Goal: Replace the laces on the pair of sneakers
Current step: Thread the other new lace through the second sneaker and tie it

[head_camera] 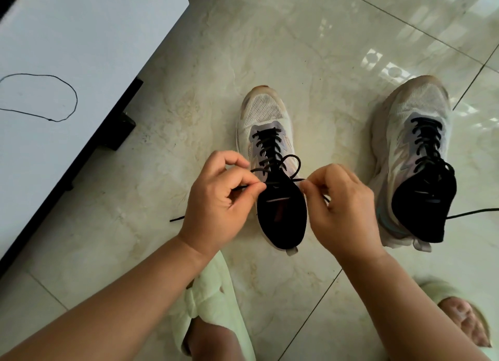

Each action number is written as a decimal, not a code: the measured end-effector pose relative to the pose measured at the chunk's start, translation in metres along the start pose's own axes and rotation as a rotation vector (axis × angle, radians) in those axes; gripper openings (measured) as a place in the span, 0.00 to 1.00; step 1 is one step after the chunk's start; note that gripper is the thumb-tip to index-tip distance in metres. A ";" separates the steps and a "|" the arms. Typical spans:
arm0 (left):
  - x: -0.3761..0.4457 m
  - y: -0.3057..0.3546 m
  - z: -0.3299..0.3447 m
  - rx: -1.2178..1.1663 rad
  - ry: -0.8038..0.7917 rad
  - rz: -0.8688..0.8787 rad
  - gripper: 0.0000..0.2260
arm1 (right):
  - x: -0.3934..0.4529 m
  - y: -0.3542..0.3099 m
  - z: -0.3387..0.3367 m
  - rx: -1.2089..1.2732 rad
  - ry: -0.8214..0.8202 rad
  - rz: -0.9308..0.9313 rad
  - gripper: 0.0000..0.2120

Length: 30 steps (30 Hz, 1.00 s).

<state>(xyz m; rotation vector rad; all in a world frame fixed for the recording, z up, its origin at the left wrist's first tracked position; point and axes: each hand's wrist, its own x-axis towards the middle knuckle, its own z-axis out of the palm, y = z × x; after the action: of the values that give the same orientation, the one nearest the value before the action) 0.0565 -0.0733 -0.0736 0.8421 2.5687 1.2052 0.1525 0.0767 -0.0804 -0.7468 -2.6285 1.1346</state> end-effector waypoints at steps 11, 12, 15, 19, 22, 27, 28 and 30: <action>-0.009 -0.005 -0.001 -0.098 0.000 -0.188 0.04 | -0.004 -0.001 0.007 0.144 -0.119 0.272 0.07; -0.007 -0.005 -0.002 -0.060 -0.028 -0.147 0.05 | -0.005 -0.005 0.008 0.185 -0.150 0.237 0.12; -0.003 -0.005 -0.007 0.066 -0.108 -0.011 0.06 | -0.007 -0.012 0.010 0.237 -0.120 0.189 0.21; 0.001 -0.003 -0.009 0.137 -0.088 -0.023 0.07 | -0.005 -0.013 0.009 0.204 -0.067 0.177 0.20; 0.003 -0.001 -0.008 0.074 -0.087 -0.063 0.06 | -0.001 -0.014 0.007 0.126 -0.015 0.099 0.04; 0.003 -0.001 -0.007 -0.152 -0.174 -0.166 0.04 | -0.001 -0.013 0.008 0.424 0.003 0.239 0.08; 0.002 0.000 -0.008 -0.211 -0.185 -0.215 0.05 | -0.002 -0.014 0.009 0.490 0.024 0.294 0.07; 0.000 -0.001 -0.010 -0.310 -0.185 -0.300 0.06 | -0.005 -0.015 0.010 0.597 0.058 0.396 0.08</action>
<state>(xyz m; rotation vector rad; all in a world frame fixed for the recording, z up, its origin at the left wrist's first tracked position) 0.0522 -0.0799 -0.0677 0.4588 2.1875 1.3137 0.1479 0.0588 -0.0767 -1.1488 -1.9556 1.8410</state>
